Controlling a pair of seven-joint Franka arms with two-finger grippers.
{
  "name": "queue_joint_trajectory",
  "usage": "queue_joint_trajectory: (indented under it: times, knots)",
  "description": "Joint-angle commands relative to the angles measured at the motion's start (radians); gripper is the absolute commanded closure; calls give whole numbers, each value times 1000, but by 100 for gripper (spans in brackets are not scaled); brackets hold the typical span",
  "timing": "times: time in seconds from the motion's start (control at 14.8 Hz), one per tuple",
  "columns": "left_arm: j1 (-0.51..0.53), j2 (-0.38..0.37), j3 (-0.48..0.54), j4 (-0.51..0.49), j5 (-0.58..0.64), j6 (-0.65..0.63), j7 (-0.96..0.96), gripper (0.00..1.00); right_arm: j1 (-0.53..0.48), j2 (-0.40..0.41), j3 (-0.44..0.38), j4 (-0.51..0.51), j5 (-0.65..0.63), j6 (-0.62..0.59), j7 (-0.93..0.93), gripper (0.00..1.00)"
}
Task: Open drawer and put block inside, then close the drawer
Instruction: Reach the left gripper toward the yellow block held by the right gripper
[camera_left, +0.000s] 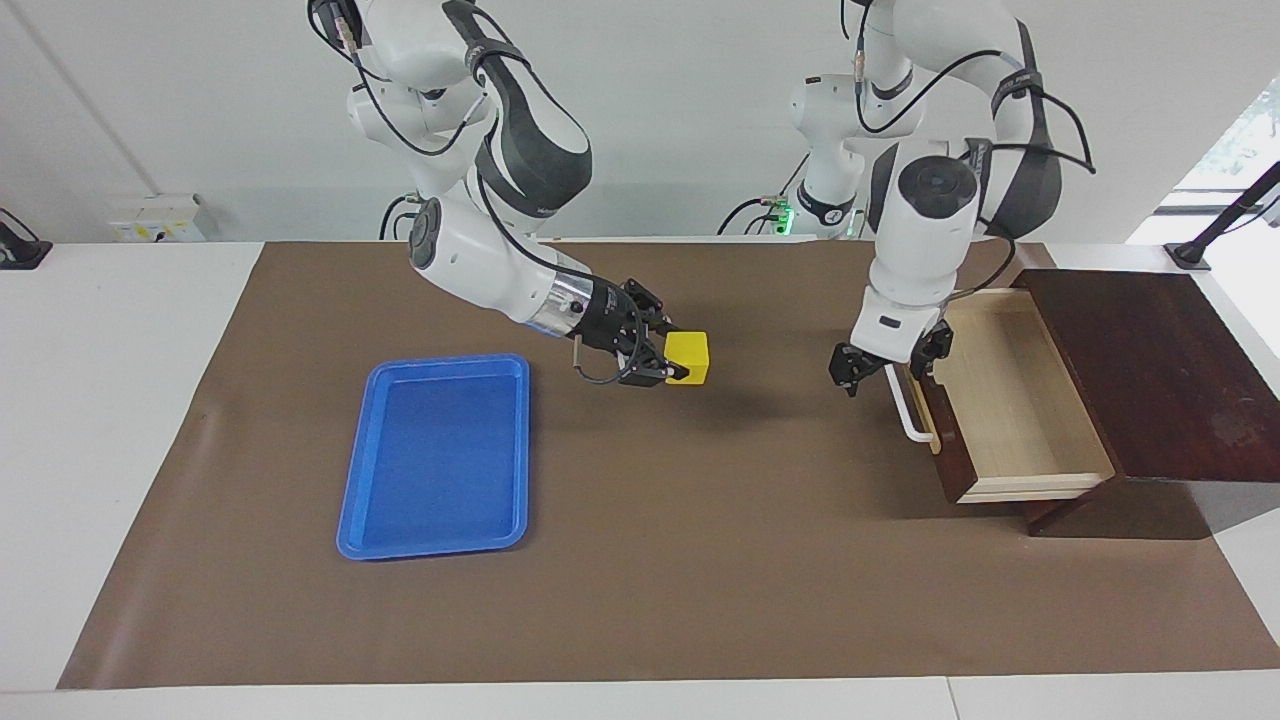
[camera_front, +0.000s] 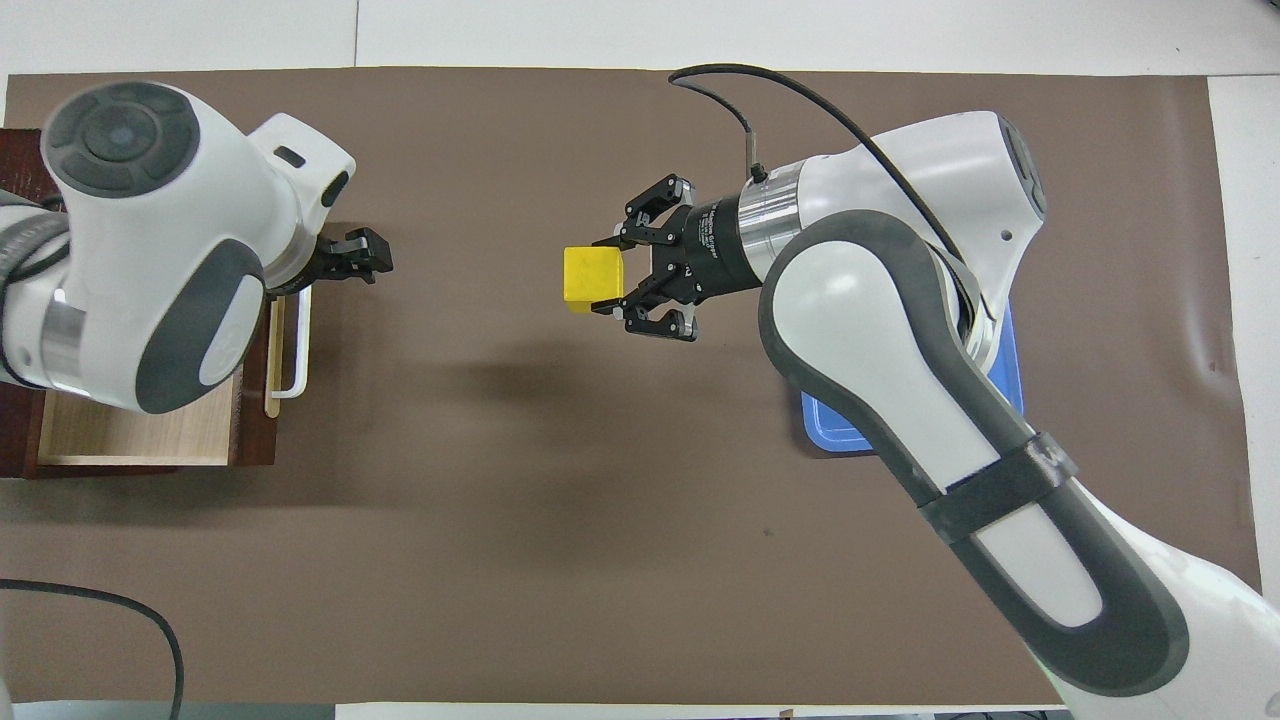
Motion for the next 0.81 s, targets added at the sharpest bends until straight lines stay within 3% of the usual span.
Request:
queue_joint_trajectory:
  times: [0.0, 0.27, 0.47, 0.61, 0.74]
  knots:
    - [-64, 40, 6, 65, -35, -47, -347, 0, -14, -7, 9, -9, 25, -9, -13, 100]
    - [-118, 40, 7, 76, -120, -36, -976, 0, -14, -7, 9, -6, 25, -9, -13, 100]
    - [-181, 57, 10, 85, -200, 22, -1151, 0, -4, -7, 9, -6, 27, -5, -13, 100]
    - [-240, 106, 10, 131, -202, 44, -1355, 0, -2, -7, 9, -7, 27, -3, -13, 100]
    - [-259, 123, 10, 177, -210, 41, -1443, 0, 10, -7, 9, -7, 27, 6, -13, 100]
